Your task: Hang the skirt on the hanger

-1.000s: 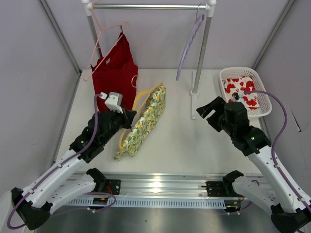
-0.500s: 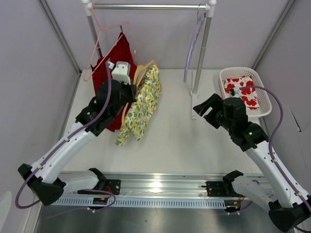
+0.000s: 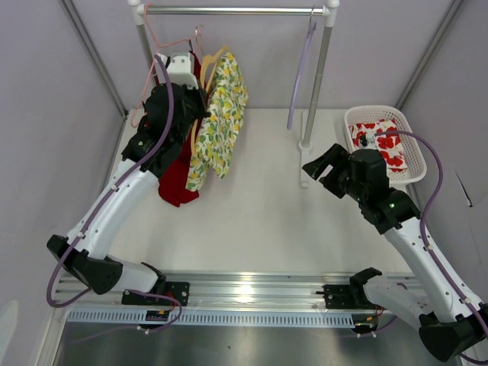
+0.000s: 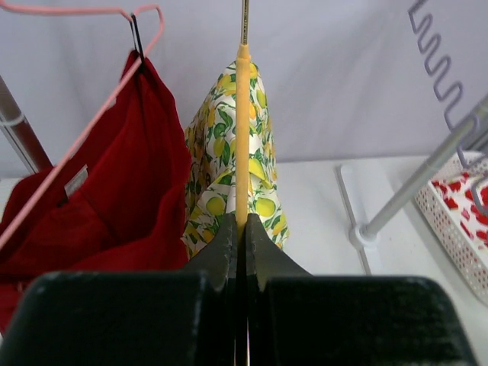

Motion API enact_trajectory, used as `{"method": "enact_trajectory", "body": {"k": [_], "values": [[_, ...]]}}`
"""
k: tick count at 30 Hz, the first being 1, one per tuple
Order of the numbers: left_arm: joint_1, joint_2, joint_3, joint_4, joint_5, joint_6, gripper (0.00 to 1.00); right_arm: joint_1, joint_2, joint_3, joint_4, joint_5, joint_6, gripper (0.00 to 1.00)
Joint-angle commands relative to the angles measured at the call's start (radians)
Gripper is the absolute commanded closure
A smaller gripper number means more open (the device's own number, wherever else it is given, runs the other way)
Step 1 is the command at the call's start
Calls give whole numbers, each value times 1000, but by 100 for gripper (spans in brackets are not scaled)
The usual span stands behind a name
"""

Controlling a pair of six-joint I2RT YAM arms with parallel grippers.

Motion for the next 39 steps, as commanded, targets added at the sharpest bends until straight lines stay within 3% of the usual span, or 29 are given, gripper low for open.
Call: {"method": "enact_trajectory", "body": {"k": [1, 19, 33, 35, 36, 38, 39], "values": [[36, 31, 126, 137, 20, 29, 100, -7, -3, 35, 39, -14, -31, 23], [96, 303, 442, 91, 73, 19, 100, -21, 30, 61, 45, -25, -51, 22], [119, 290, 338, 75, 96, -11, 99, -22, 27, 34, 52, -56, -45, 22], [119, 258, 326, 80, 104, -9, 89, -21, 27, 32, 53, -54, -48, 22], [119, 245, 309, 84, 113, -7, 76, -22, 26, 34, 53, -56, -48, 22], [119, 223, 304, 84, 119, -1, 62, -22, 26, 35, 58, -57, -49, 21], [119, 202, 303, 80, 124, 2, 50, -22, 27, 37, 59, -59, -52, 21]]}}
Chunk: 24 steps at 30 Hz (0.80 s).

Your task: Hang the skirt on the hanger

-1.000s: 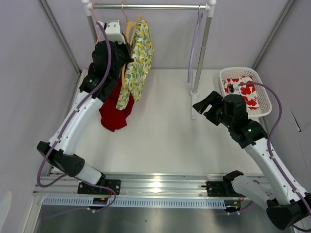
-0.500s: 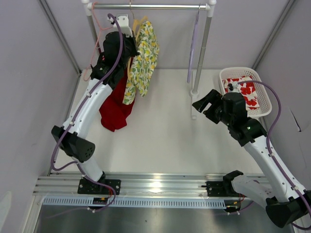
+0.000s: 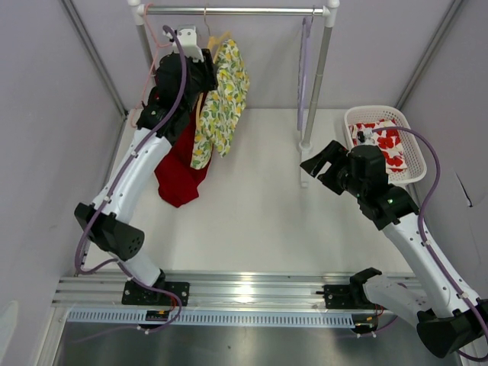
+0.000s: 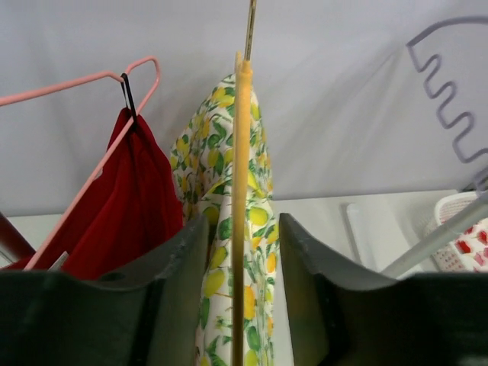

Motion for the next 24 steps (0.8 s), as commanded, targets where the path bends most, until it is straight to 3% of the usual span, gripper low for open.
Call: {"method": "enact_trajectory", "body": {"k": [1, 3, 6, 10, 14, 17, 24], "values": [[9, -111, -1, 41, 28, -4, 45, -3, -4, 18, 42, -15, -23, 21], [8, -152, -6, 25, 31, -3, 33, -4, -4, 18, 44, -19, -26, 21], [8, -193, -30, -14, 54, -4, 25, -4, -3, 12, 56, -26, -32, 20], [3, -317, -99, -84, 132, -58, 24, -3, 2, 12, 67, -38, -54, 19], [-23, -537, -465, -19, 200, -127, 23, -4, 25, -1, 61, -30, -90, 17], [-29, -690, -637, -28, 227, -156, 23, -4, 8, -45, 75, -10, -110, 16], [-31, -916, -857, -134, 244, -150, 23, -4, -52, -126, 93, 69, -164, 10]]}}
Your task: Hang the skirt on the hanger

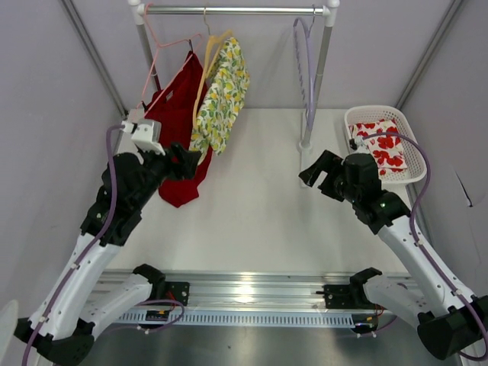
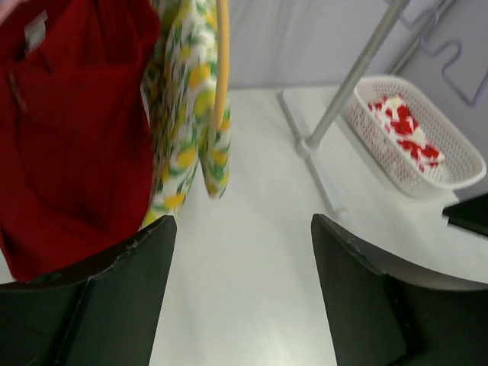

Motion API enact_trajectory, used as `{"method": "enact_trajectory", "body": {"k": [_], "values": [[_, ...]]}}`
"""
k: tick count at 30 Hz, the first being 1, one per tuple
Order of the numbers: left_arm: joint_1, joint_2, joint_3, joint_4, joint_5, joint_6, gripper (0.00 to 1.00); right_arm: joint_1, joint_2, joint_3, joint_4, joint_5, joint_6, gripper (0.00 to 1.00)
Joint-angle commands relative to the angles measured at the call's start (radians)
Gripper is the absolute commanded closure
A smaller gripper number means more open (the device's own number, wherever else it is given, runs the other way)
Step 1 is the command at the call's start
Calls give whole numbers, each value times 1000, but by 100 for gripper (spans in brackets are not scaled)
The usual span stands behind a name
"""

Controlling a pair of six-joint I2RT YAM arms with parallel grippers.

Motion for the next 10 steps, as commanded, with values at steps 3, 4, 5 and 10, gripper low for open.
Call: {"method": "enact_trajectory", "body": {"k": [3, 4, 5, 10], "values": [[-6, -140, -130, -68, 80, -29, 23, -3, -75, -25, 40, 88, -61, 9], [-6, -150, -171, -71, 88, -25, 23, -4, -86, -25, 39, 95, -60, 9], [-6, -160, -188, -72, 88, -22, 23, -4, -89, -28, 40, 95, -63, 9], [-6, -189, -249, -57, 102, -17, 23, -4, -88, -22, 35, 108, -63, 8]]}}
